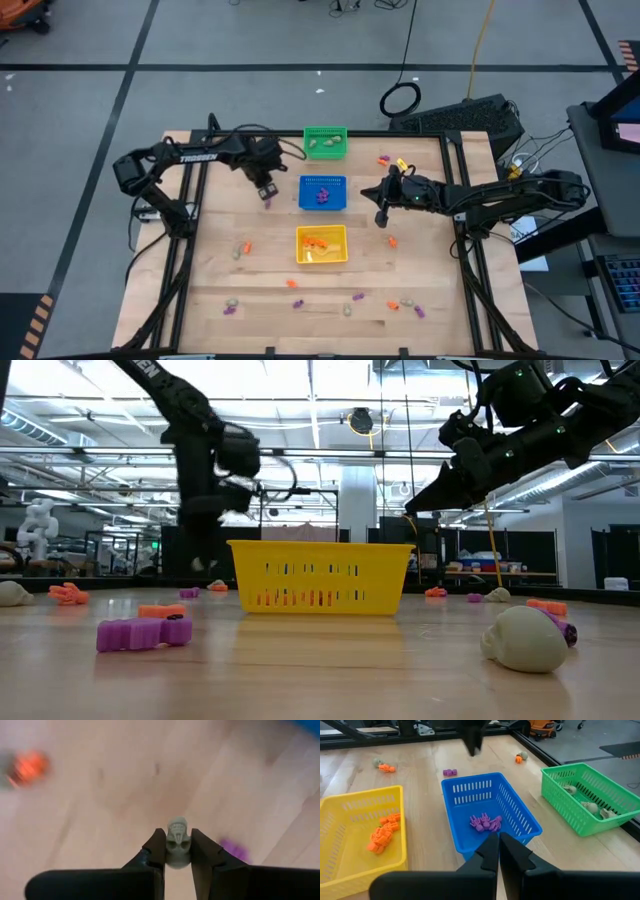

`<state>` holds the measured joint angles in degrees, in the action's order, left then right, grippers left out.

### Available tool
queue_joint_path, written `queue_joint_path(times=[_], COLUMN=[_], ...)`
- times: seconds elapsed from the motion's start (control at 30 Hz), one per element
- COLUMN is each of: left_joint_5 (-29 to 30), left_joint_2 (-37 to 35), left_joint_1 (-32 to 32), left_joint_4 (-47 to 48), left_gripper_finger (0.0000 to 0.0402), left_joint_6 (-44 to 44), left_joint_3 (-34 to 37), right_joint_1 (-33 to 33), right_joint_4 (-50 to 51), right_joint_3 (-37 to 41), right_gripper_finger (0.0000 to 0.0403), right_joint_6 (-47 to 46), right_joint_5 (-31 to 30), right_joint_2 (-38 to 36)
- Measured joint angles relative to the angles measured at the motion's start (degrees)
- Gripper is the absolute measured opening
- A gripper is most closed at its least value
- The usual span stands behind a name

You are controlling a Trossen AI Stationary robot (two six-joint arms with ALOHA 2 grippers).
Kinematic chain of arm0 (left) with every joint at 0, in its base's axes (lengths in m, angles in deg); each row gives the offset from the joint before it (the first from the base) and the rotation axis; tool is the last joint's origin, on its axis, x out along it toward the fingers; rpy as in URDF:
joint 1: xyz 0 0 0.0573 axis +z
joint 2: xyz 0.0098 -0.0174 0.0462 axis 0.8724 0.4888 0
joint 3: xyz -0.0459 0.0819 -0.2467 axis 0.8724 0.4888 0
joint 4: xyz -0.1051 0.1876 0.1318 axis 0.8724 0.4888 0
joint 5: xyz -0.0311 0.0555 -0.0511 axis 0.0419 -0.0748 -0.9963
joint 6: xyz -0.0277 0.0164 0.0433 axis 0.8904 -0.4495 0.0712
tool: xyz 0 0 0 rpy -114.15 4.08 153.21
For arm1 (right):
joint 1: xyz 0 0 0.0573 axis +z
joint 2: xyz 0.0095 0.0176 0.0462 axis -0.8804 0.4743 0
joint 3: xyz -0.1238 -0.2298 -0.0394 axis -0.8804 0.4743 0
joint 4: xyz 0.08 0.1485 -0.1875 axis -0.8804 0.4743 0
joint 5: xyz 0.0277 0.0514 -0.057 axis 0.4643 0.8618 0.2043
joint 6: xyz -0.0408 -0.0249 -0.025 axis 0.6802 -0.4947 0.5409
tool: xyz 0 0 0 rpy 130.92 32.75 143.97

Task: Sort Halloween decoration
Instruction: Put the white skull toy into the green bin

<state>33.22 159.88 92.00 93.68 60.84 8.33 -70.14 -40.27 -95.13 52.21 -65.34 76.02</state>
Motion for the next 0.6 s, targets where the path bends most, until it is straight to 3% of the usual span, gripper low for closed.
queue_joint_path(times=[0.3,0.6], left_joint_5=[-0.3,-1.3], left_joint_2=[3.5,17.9], left_joint_1=[0.0,1.5], left_joint_4=[0.9,0.8], left_gripper_finger=[0.0044,0.0044], left_joint_6=[-1.5,-5.0], left_joint_3=[-13.5,-31.4], right_joint_1=[0.0,0.0], right_joint_4=[-0.3,-0.4], right_joint_3=[0.0,0.0], right_gripper_finger=[0.0000,0.0000], right_joint_6=[-0.3,-1.1], right_joint_5=[0.0,0.0], right_joint_2=[0.0,0.0])
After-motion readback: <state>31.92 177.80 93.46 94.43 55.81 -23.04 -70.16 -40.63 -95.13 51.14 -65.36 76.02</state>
